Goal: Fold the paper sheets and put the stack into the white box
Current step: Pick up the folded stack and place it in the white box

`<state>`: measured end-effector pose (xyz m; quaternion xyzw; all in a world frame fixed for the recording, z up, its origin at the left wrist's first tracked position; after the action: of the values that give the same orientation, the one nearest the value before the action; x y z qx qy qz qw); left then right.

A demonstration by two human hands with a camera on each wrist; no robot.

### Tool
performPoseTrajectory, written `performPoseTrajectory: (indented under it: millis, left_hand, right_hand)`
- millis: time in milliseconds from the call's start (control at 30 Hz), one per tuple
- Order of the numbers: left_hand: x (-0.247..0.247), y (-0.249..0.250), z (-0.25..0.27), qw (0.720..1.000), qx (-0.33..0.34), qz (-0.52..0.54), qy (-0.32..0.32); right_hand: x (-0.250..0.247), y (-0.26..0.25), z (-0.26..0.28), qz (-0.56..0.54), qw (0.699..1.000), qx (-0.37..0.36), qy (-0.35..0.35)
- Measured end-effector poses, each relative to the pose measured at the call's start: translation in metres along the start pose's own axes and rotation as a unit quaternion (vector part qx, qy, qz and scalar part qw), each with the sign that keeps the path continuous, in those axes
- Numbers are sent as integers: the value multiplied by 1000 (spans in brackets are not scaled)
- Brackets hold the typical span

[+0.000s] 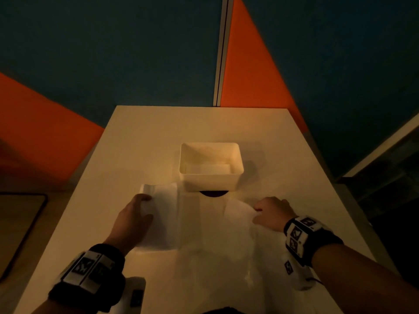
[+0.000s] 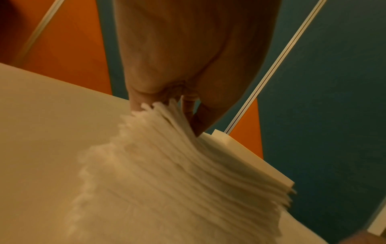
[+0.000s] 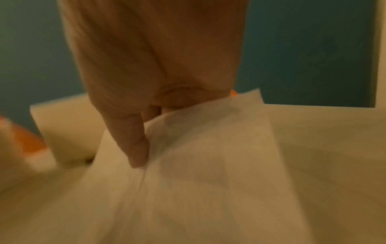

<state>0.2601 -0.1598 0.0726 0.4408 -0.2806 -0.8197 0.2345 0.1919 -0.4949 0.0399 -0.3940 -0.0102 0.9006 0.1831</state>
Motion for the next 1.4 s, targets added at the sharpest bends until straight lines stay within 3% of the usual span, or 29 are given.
performPoseTrajectory:
  millis: [133, 200, 267, 333, 367, 433, 533, 600, 667, 733, 800, 900, 1033, 1233, 1400]
  left_hand:
    - [0, 3, 0, 1000, 6, -21, 3]
    - [-7, 14, 2, 997, 40, -41, 42]
    - [-14, 35, 9, 989, 89, -64, 96]
    - [-13, 62, 16, 982, 143, -49, 110]
    - [-8, 75, 18, 983, 160, -14, 86]
    - [13, 93, 15, 983, 156, 96, -26]
    - [58, 101, 12, 956, 76, 193, -209]
    - [83, 110, 16, 917, 64, 257, -297]
    - [93, 127, 21, 867, 89, 357, -336]
    - [89, 140, 20, 834, 124, 433, -319]
    - [77, 147, 16, 823, 159, 476, -267]
    - [61, 151, 13, 838, 200, 462, -209]
    - [49, 147, 10, 857, 222, 430, -180]
    - [42, 146, 9, 868, 224, 404, -184]
    - [43, 142, 13, 869, 205, 368, -259]
  right_hand:
    - [-15, 3, 10, -139, 989, -52, 4]
    - [-29, 1, 19, -212, 974, -80, 30]
    - [-44, -2, 32, -307, 943, -114, 59]
    - [-59, -8, 49, -401, 900, -146, 92]
    - [-66, -13, 59, -447, 873, -165, 107]
    - [-75, -23, 75, -539, 808, -204, 125]
    - [-79, -34, 88, -637, 721, -236, 135]
    - [-77, -40, 90, -673, 684, -247, 132]
    - [-75, -45, 91, -692, 664, -255, 128]
    - [-73, -47, 92, -699, 654, -260, 125]
    - [-70, -46, 93, -700, 654, -260, 124]
    - [-68, -39, 93, -688, 670, -249, 127]
    - [-68, -30, 93, -678, 681, -244, 129]
    - [-67, -30, 92, -670, 686, -261, 111]
    - [-74, -28, 94, -639, 708, -276, 122]
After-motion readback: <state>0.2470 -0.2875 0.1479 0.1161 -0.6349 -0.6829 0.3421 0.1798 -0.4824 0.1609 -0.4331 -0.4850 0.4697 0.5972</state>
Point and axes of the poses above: each hand's wrist, its own z-axis away from the middle knuckle, its own x-axis out of the palm, y = z × x, the point moved 10 cm from there along -z, towards the middle knuckle, and after that the axes turned 14 degrees about -y, right-handed, at the moved point
